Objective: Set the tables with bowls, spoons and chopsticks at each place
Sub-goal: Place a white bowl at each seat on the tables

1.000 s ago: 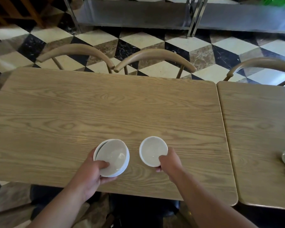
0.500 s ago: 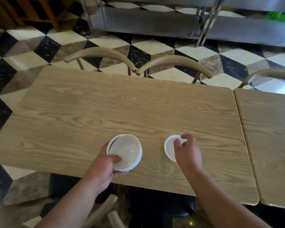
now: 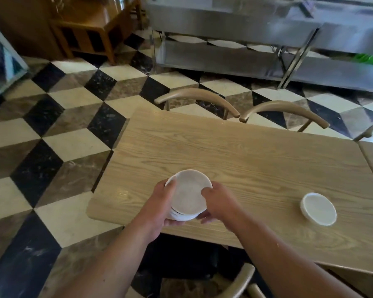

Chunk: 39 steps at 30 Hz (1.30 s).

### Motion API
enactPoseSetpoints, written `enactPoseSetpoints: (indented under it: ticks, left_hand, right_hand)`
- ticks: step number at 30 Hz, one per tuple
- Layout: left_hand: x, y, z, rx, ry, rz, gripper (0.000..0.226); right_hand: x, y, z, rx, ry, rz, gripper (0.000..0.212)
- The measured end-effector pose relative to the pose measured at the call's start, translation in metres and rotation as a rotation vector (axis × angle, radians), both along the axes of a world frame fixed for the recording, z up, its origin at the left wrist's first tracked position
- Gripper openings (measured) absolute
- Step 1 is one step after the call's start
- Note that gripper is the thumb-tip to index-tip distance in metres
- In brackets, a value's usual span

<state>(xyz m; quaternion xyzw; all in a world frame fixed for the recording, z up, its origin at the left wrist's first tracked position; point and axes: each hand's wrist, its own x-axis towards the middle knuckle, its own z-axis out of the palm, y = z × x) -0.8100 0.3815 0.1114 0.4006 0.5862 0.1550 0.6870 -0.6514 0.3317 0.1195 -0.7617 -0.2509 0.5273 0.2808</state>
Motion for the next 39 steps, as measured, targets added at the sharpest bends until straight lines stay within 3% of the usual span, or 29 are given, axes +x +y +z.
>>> enactPoseSetpoints:
  ticks: [4, 7, 11, 18, 22, 28, 39]
  left_hand:
    - [-0.039, 0.023, -0.008, -0.079, -0.065, 0.039, 0.055]
    - [-0.056, 0.033, -0.018, -0.075, -0.092, 0.023, 0.031]
    - [-0.062, 0.043, -0.033, -0.066, -0.049, 0.073, 0.058]
    - [-0.063, 0.059, -0.058, -0.05, 0.099, 0.189, 0.06]
    - [-0.061, 0.061, -0.069, -0.054, 0.104, 0.204, 0.059]
    - [-0.053, 0.065, -0.081, -0.053, 0.12, 0.215, 0.057]
    - [-0.044, 0.075, -0.087, -0.061, 0.136, 0.21, 0.057]
  right_hand:
    - [-0.029, 0.023, 0.007, -0.042, 0.102, -0.068, 0.035]
    - [-0.036, 0.033, 0.01, -0.053, 0.164, -0.081, 0.032]
    - [-0.037, 0.04, 0.007, -0.06, 0.227, -0.082, 0.028]
    - [-0.009, 0.045, -0.043, 0.052, 0.073, -0.373, 0.025]
    - [0.0, 0.046, -0.087, 0.002, -0.004, -0.305, 0.035]
    - [-0.003, 0.051, -0.14, -0.086, 0.037, -0.266, 0.036]
    - [0.001, 0.061, -0.165, -0.165, 0.004, -0.21, 0.042]
